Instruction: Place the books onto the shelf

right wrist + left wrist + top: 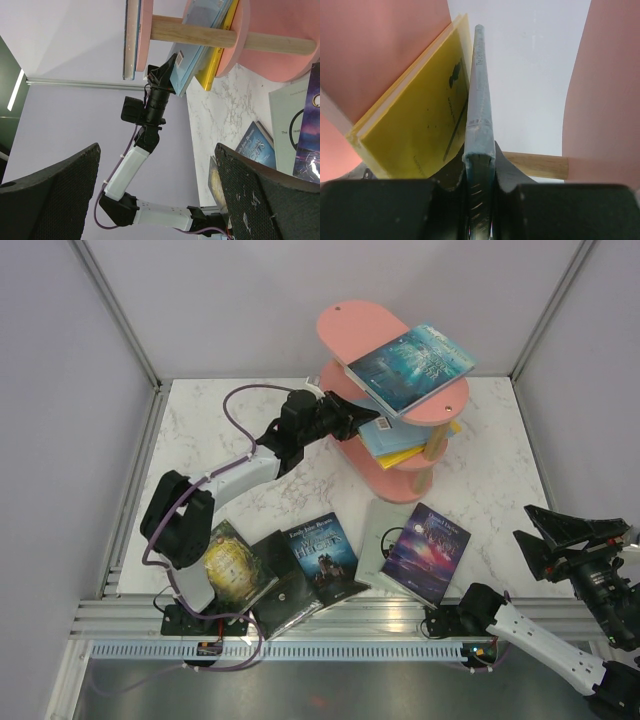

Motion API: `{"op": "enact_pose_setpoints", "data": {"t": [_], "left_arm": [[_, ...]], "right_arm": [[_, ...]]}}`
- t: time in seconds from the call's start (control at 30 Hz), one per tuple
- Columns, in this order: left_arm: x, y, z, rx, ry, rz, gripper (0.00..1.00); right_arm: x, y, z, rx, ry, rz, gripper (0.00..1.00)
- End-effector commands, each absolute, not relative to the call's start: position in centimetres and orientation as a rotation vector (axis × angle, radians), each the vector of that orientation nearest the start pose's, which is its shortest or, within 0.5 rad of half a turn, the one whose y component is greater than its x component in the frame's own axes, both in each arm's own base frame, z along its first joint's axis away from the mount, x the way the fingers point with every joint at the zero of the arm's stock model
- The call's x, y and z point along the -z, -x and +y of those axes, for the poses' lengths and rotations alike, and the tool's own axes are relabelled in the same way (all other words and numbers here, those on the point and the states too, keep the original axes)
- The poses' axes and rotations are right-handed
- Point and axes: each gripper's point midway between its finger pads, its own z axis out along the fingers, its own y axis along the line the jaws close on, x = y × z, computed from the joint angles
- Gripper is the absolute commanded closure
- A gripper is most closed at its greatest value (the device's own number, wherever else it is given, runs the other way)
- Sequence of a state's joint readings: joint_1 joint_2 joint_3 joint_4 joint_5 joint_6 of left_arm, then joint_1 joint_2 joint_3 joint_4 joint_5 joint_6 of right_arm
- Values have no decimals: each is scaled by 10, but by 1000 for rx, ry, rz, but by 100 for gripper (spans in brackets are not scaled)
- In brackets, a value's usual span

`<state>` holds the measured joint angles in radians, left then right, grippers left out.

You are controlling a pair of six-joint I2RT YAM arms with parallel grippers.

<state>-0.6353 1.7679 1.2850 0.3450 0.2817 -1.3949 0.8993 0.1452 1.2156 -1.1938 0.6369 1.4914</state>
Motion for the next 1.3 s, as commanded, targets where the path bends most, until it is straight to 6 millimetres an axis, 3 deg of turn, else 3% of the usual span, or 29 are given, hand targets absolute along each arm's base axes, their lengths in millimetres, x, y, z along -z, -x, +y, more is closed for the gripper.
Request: {"op": "enact_pose_setpoints", "data": {"t": [0.0,0.2,0.23,0.27,0.33,0.37,0.4,0.47,0.5,0.6,0.83,0.87,0.93,0.97,1.03,1.07,1.1,1.13,1.17,1.2,1.23,1.27], "left_arm": [[-309,-372,-417,1781,364,1930,85],[-305,-358,-416,1745,314,1982,63],[-305,-356,-414,1729,310,1991,58],[-304,-356,-410,1697,314,2002,44],[-300,-347,-400,1592,277,2078,36],[-306,-347,-397,1552,255,2075,21],[-289,-341,-388,1447,234,2166,16],[-293,-343,-370,1311,245,2182,9],[-282,-339,-357,1221,242,2238,8],[-283,-343,-324,1134,286,2221,6],[-313,-346,-255,942,278,2160,0],[-317,-337,-244,920,272,2163,0],[-310,-331,-225,860,264,2182,0],[-295,-322,-215,824,276,2231,0],[-290,-304,-198,803,282,2238,0],[-265,-293,-191,774,295,2296,0],[-265,-278,-183,776,303,2293,0],[-257,-270,-179,770,315,2307,0],[-233,-258,-174,746,337,2361,0],[-226,-249,-169,741,368,2380,0],[-226,-239,-163,748,385,2366,0],[-211,-229,-158,739,410,2397,0]], "right_arm": [[-356,-96,3,-1209,-1016,1546,2],[-354,-97,3,-1203,-1019,1548,2],[-353,-96,3,-1203,-1019,1547,2],[-353,-97,3,-1203,-1019,1545,2],[-353,-96,2,-1210,-1020,1542,2],[-351,-97,3,-1204,-1022,1545,2],[-350,-96,3,-1207,-1022,1547,2],[-347,-97,5,-1206,-1024,1554,2],[-346,-97,6,-1205,-1023,1559,2],[-343,-99,11,-1202,-1018,1577,2],[-344,-105,27,-1182,-945,1628,2],[-348,-106,31,-1181,-916,1637,2],[-353,-112,52,-1138,-793,1708,2],[-353,-113,61,-1119,-737,1746,2],[-347,-121,104,-1072,-529,1892,2],[-340,-124,122,-1061,-458,1949,2],[-325,-133,149,-1023,-387,2043,2],[-324,-128,175,-1089,-251,2090,2],[-307,-131,192,-1085,-196,2150,2],[-291,-134,212,-1077,-141,2222,2],[-293,-139,228,-1127,-104,2206,2],[-279,-136,239,-1147,-46,2247,2]]}}
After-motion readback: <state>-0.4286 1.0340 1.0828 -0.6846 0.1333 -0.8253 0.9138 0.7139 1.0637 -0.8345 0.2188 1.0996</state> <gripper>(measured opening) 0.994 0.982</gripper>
